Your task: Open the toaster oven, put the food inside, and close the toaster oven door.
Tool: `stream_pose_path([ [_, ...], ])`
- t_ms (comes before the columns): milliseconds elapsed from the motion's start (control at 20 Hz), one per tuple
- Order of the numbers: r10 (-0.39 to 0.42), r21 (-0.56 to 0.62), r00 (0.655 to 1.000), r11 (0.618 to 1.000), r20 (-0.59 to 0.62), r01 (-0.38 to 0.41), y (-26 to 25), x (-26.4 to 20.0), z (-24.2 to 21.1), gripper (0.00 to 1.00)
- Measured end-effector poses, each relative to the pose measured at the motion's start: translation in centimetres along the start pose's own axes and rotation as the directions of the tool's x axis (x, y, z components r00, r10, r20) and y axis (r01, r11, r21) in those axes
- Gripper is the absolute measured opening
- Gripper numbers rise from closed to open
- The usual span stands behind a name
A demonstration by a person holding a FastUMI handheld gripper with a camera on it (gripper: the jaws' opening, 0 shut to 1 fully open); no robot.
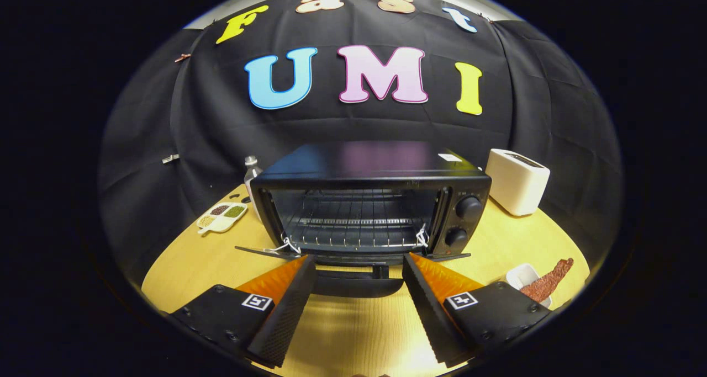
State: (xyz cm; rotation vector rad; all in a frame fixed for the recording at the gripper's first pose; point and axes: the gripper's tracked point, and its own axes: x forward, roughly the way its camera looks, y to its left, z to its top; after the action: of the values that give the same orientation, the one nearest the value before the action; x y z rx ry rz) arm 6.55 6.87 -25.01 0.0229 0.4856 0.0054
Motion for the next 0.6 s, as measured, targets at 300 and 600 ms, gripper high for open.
stream_pose_path([
  [300, 0.011, 0.014, 0.996, 1.000, -0.094, -0.009, 0.0, -0.7, -5.4, 0.98],
  [600, -0.001, 0.015, 0.988, 1.000, -0.154, 0.003, -1.8, -0.9, -8.0, 0.98],
])
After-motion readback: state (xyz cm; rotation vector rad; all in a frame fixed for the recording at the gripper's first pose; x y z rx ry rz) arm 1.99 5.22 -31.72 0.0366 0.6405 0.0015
